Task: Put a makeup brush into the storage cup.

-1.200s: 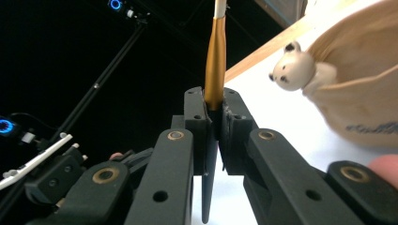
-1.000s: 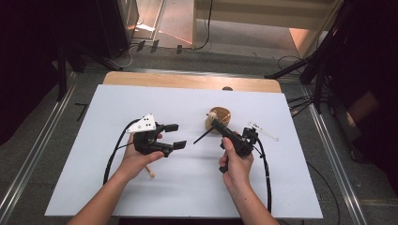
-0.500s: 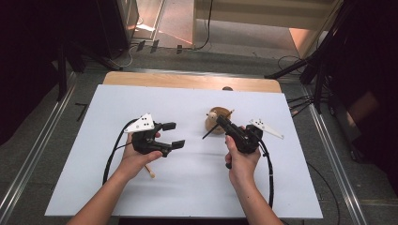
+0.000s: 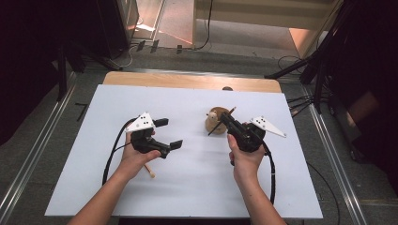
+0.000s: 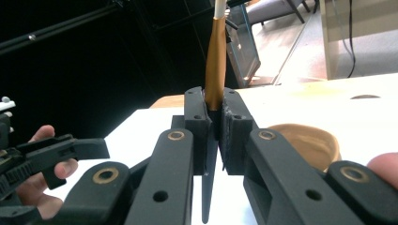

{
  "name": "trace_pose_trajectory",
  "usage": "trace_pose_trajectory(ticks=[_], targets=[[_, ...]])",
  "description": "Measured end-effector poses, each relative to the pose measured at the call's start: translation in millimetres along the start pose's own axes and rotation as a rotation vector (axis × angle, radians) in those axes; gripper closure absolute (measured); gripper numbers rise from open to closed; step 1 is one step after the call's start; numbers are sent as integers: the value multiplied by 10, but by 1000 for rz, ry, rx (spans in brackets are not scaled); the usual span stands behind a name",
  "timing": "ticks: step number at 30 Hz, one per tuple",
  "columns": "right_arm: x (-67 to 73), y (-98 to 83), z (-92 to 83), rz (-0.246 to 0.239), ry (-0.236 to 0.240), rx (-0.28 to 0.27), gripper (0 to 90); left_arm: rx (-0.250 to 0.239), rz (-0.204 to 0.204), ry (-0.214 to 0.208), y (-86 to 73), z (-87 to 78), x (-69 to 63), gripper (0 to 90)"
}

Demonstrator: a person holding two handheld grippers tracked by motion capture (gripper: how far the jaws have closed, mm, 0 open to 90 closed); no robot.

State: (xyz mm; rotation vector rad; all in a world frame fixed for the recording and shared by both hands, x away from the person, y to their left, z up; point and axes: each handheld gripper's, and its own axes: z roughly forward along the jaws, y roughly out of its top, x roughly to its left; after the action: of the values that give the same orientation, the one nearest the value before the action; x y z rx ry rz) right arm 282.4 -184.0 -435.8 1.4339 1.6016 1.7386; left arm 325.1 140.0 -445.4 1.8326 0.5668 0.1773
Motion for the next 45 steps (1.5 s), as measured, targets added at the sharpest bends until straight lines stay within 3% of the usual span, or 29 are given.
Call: trace_pose_trajectory(ticks=[15, 40, 45], targets=[[25, 151, -50, -108, -31, -15, 844, 4, 4, -6, -25, -19, 28, 0], [-88, 417, 31, -196, -113, -81, 844, -3, -2, -8, -46, -76, 66, 0], [-157, 398, 97, -205, -132, -66, 844, -5, -5, -5, -46, -82, 73, 0]])
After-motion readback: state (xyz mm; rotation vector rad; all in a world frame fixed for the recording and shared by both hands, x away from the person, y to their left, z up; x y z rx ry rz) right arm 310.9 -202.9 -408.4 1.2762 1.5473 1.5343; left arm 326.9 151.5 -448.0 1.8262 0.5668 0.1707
